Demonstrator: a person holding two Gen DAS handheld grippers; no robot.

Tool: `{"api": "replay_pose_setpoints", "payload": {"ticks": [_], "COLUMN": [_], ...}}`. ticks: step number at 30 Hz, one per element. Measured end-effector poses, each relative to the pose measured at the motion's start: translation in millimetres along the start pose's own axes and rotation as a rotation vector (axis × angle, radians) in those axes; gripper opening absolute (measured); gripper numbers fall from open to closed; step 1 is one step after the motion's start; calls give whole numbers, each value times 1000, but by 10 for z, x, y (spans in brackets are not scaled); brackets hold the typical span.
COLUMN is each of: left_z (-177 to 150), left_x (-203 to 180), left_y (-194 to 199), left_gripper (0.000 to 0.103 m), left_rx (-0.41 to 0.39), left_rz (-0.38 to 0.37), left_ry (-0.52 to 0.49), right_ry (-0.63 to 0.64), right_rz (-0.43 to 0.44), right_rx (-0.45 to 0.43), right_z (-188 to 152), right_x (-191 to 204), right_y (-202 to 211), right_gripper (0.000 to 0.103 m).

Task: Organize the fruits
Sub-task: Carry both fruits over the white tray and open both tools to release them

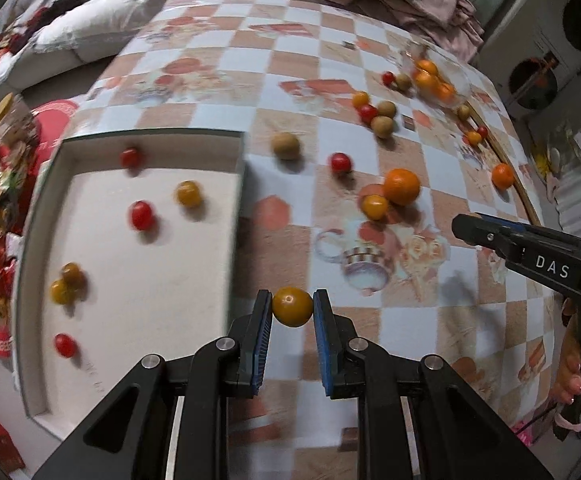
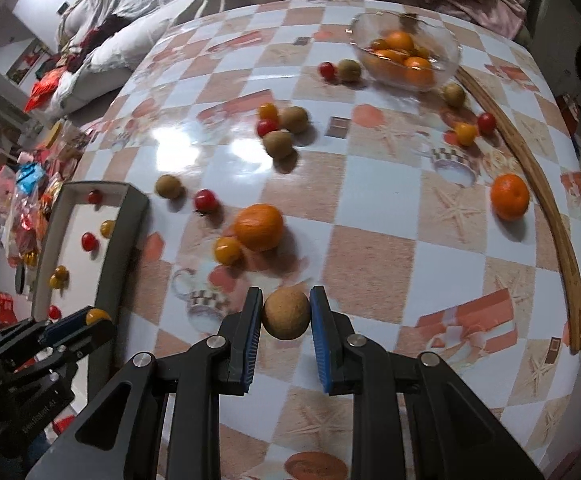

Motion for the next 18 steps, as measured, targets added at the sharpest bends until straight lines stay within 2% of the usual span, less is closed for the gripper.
{"api": "replay_pose_setpoints", "payload": {"ticks": [6, 18], "left_z": [-110, -442], "left_x": [402, 1176], "left_y": [87, 64], "left_gripper": [22, 22], "left_rx": [-7, 9], "left_rz": [31, 94], "left_ry": [62, 200], "right_ry": [62, 256], "right_rz": [25, 125], "right_rx": [11, 56], "right_z": [12, 31], "right_x": [397, 1604], "right_y": [-45, -301], "right_gripper": [26, 26]}}
Point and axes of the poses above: each gripper's, at about its wrist camera, not at the fingertips, and y roughly against the way its jaws point, x to its left, z to its top, the point moved 10 cm from there along -y, roughly the way its jaws point, and after that the axes turned 1 degree about z, right-handed, at the moved point
